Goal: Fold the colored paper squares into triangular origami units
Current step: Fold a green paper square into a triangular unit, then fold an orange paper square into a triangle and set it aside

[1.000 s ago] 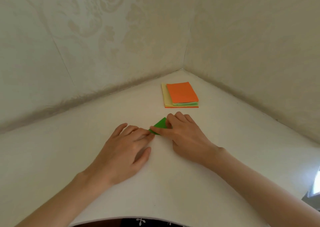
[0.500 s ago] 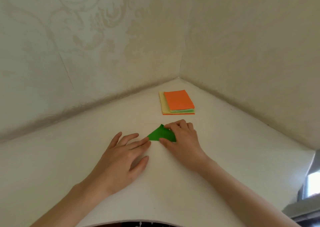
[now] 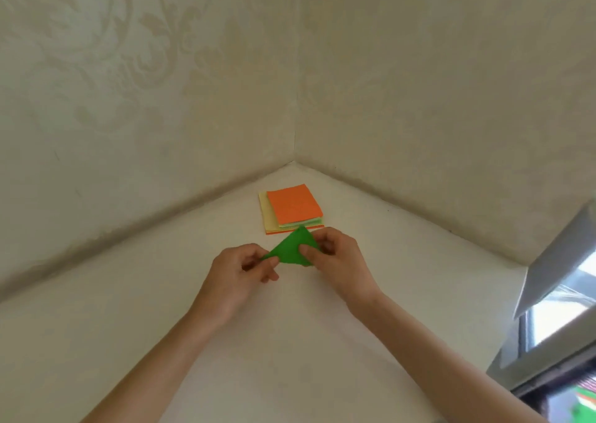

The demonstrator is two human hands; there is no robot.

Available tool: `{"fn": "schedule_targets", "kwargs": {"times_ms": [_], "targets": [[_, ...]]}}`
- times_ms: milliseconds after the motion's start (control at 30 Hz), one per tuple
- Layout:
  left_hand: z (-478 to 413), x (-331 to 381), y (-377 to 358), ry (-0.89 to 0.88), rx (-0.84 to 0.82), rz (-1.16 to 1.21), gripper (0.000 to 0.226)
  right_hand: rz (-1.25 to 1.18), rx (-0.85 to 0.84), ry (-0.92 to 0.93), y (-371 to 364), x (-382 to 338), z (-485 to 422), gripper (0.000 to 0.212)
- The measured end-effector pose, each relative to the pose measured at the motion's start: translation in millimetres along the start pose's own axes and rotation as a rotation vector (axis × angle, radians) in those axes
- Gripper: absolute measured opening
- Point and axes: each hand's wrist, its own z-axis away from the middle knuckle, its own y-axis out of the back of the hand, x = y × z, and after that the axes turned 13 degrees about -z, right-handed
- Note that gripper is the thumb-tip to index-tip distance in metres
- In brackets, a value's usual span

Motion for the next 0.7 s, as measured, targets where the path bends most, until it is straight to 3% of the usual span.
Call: {"fn": "schedule_targets", "kwargs": {"times_ms": [100,333,700], "targets": [[-14,11,-18,0.022,-0.047,0.113,0.022,0.047,0.061,-0.043,33,-4,-5,0.005],[-17,4,-34,-0.102,0.099,-0.156,0.016,0.131,0.522,-0.028,144,-5,-78,0.007],[-21,-5,-35,-0.190,0.074,-0.238,0.024,1.017,0.673,0.021,135,12,-83,0.030]]}}
